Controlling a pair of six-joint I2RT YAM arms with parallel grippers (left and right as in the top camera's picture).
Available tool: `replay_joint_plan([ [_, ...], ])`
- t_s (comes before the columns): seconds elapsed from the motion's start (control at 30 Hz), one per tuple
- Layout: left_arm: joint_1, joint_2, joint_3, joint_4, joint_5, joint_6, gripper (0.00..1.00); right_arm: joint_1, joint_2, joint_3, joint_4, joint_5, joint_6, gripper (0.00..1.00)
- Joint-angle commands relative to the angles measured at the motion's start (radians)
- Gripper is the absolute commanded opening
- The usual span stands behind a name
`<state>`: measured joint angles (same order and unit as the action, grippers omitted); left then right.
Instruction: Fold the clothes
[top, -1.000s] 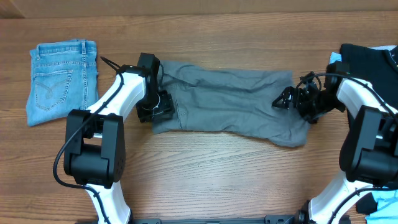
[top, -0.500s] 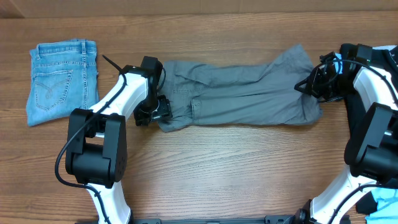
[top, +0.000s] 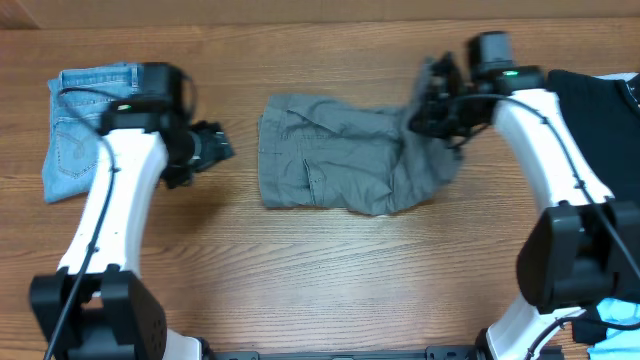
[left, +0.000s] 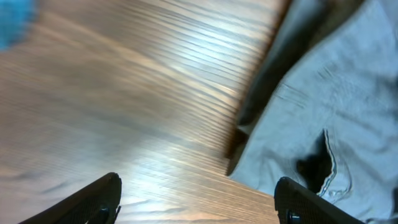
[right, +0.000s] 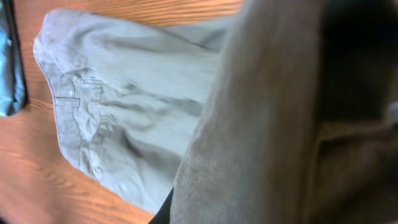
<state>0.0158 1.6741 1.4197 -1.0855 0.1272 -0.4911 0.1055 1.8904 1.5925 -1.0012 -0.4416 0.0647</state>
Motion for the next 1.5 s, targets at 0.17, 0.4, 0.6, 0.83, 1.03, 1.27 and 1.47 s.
replay_joint_plan([
  [0.17,0.086,-0.027,0.015,-0.051,0.053,0.045,0.82,0.418,0.014,0.017,0.251,0.21,0.15,0.04],
  [0.4,0.086,-0.027,0.015,-0.059,0.064,0.096,0.82,0.58,0.19,0.017,0.37,0.172,0.179,0.58],
  [0.6,0.086,-0.027,0.015,-0.055,0.064,0.103,0.82,0.584,0.191,0.017,0.605,-0.234,0.167,1.0],
  [0.83,0.086,-0.027,0.015,-0.055,0.065,0.111,0.82,0.567,0.18,0.019,0.646,-0.446,0.164,1.0],
  [1.03,0.086,-0.027,0.015,-0.055,0.065,0.134,0.83,0.464,0.158,0.019,0.874,-0.748,0.234,1.0],
  [1.27,0.086,-0.027,0.015,-0.052,0.111,0.156,0.82,0.302,0.158,0.019,0.88,-0.802,0.318,1.0],
  [1.47,0.086,-0.031,0.016,-0.055,0.161,0.192,0.82,0.297,0.158,0.019,0.672,-0.587,0.322,1.0],
])
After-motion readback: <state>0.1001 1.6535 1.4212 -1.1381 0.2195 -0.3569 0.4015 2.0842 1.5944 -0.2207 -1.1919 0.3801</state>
